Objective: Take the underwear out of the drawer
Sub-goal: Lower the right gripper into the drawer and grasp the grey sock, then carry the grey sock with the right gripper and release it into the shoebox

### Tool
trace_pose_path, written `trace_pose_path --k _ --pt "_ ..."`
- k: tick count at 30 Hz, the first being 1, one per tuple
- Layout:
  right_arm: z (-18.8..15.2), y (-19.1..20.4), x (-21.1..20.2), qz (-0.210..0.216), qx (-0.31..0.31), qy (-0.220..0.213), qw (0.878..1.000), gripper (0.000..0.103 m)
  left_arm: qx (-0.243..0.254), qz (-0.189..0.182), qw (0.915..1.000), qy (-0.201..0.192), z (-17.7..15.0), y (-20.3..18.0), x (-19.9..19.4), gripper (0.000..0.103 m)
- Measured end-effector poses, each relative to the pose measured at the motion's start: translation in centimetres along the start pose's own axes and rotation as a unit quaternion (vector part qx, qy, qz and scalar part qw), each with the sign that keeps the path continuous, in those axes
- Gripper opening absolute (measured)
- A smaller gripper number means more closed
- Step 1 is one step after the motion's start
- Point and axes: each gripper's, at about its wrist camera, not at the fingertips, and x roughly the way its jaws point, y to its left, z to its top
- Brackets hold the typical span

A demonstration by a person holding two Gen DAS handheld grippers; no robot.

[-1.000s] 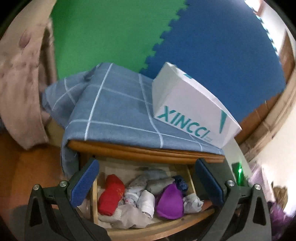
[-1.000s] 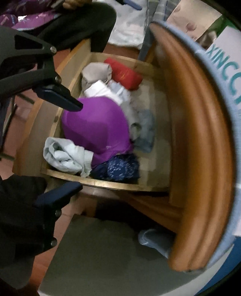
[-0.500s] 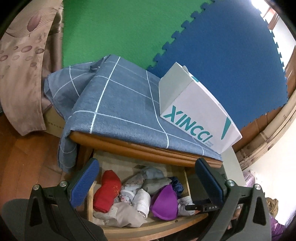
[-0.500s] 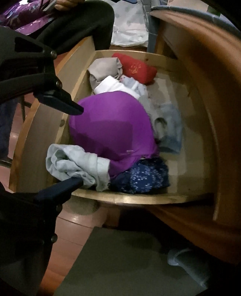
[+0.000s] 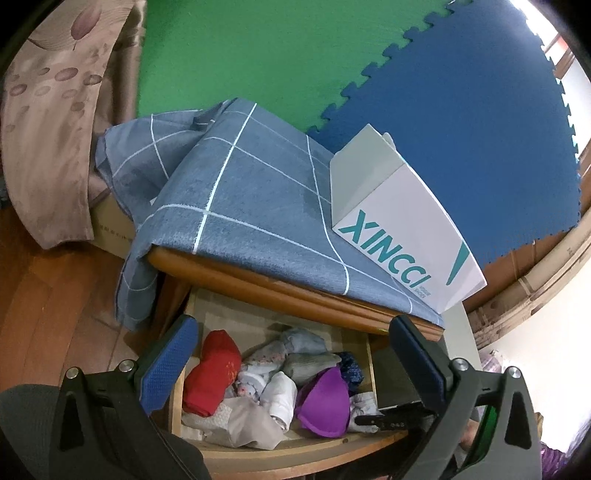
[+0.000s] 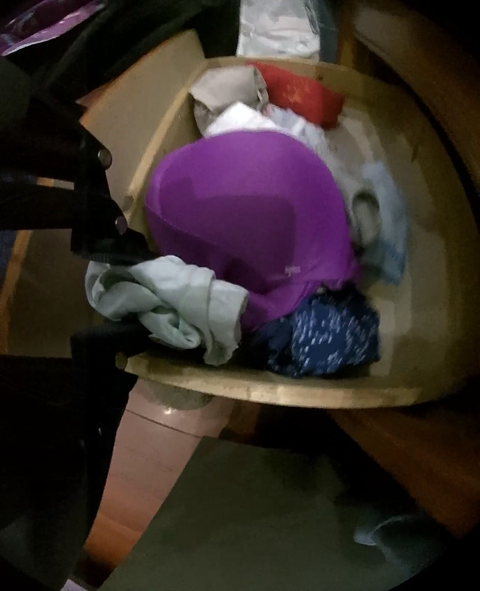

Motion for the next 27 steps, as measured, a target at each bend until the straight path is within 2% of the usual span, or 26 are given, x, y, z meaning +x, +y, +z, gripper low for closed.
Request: trace_pose_path --k 6,11,16,19,23,25,27 --pt "-1.6 0.1 -4.2 0.051 -0.005 -0.056 0.997 0.025 0.005 0.015 0.9998 0.015 -0.3 -0.1 0.5 0.102" --pt "-3.1 -0.5 -8.3 0.104 0.016 -0.108 0.989 0.025 0.005 0.014 0.9997 0.018 -0.4 -0.1 0.7 0.102" --pt "-5.0 -0.9 -13.1 0.182 0.037 -0.158 0.970 0.025 0.002 0.016 0.9996 0.021 -0.4 -0.1 0.8 0.102" --pt "-6.6 -0.2 -18.1 0.226 0.025 -0.199 0.953 0.025 0.000 0.014 0.9997 0.022 -0.3 0.0 0.7 0.102" --pt "-7.7 0.8 -24.8 0.248 -0.002 -0.260 0.933 0.025 0.004 0.013 0.9996 0.024 -0.3 0.0 0.7 0.102" --pt "-7.4 1.2 -28.8 0.259 -0.017 -0.293 0.920 0.025 0.007 0.014 0.9996 0.024 -0.4 -0.1 0.7 0.102" --pt "-6.6 1.4 -31.6 0.259 -0.026 -0.316 0.913 0.025 0.008 0.014 0.9995 0.027 -0.4 -0.1 0.7 0.102"
